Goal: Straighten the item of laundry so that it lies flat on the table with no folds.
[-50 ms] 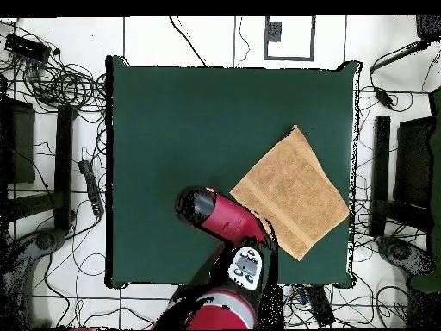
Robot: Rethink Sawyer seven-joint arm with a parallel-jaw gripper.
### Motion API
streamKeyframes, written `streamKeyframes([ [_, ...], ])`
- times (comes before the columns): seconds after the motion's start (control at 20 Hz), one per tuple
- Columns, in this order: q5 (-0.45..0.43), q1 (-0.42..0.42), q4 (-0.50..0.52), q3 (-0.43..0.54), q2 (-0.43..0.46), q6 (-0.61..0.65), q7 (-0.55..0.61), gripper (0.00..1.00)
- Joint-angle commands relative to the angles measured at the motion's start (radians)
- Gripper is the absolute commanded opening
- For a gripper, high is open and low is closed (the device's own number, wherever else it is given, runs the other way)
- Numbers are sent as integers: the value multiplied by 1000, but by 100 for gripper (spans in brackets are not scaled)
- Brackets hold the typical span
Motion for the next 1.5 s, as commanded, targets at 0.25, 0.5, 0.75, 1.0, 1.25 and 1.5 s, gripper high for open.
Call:
streamKeyframes([
  [0.25, 10, 2, 46, 21, 32, 94, 138, 100],
  [0.5, -41, -19, 0, -23, 25, 88, 77, 100],
  [0.75, -158, -93, -111, -99, -1, 146, -50, 100],
  [1.0, -265, -187, -219, -81, -16, 178, -134, 100],
  [1.25, -421, -320, -324, -19, -36, 102, -271, 100],
  [1.5, -550, -349, -395, -24, 0, 46, -206, 100],
])
